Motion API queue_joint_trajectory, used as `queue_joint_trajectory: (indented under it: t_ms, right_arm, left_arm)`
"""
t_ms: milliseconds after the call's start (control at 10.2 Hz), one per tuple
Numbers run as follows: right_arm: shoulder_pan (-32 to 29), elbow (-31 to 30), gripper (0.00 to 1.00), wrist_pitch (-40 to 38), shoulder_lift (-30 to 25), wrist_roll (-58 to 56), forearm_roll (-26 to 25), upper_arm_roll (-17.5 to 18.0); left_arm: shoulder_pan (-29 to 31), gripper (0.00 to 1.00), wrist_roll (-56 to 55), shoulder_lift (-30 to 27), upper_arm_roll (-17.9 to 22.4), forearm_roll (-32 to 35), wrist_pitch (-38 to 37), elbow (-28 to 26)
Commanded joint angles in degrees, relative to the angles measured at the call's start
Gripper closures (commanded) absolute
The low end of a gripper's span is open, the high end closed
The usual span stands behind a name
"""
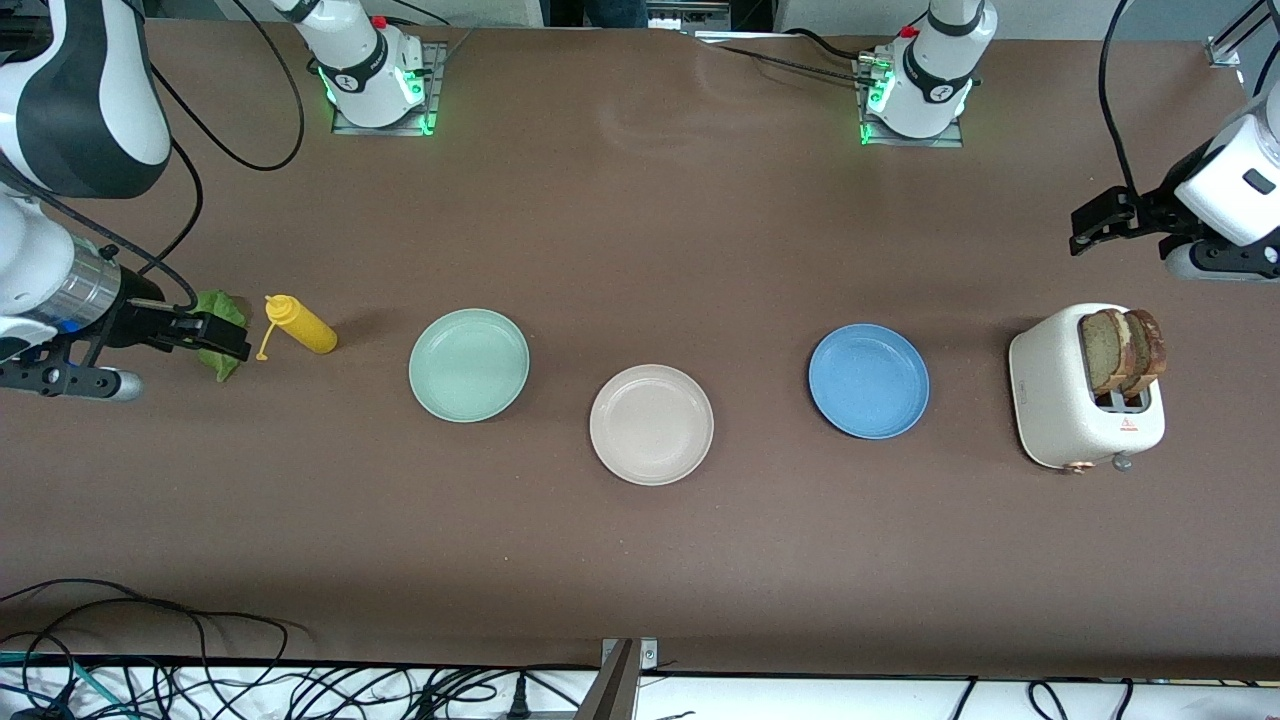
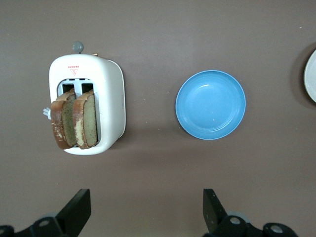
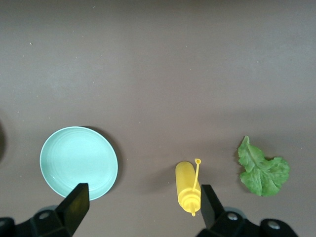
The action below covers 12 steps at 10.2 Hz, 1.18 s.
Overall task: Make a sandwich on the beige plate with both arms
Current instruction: 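Move the left gripper down to a bread slice in the toaster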
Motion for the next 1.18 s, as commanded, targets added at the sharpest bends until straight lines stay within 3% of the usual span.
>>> queue_joint_trajectory:
  t_ms: [0,197,591,788,1084]
  right_arm:
    - [-0.1,1.3,0.00,-0.7,0.5,0.5,1.5,0.2]
    - [-0.1,1.3,0.00,-0.8,0.5,0.5,1.5,0.2]
    - [-0.1,1.3,0.00,-0.8,0.5,0.5,1.5,0.2]
    - [-0.2,1.2,0.00,-0.8,0.5,0.5,1.5,0.2]
    - [-0.2,1.2,0.00,-0.8,0.5,0.5,1.5,0.2]
  left_arm:
    - [1.9,0.00,1.3,0.8,-0.2,-0.9,0.4,0.0]
    - [4.8,0.00,1.8,3.9,-0.1,-0.8,3.0,1.6]
    - [10.0,0.00,14.9,9.6,-0.2,-1.1,6.7,0.8]
    - [10.3,0.00,15.7,11.9,-0.2,-0.9,8.9,-0.2]
    - [10.4,0.00,15.7,9.8,-0.3,2.3,18.2,-10.2]
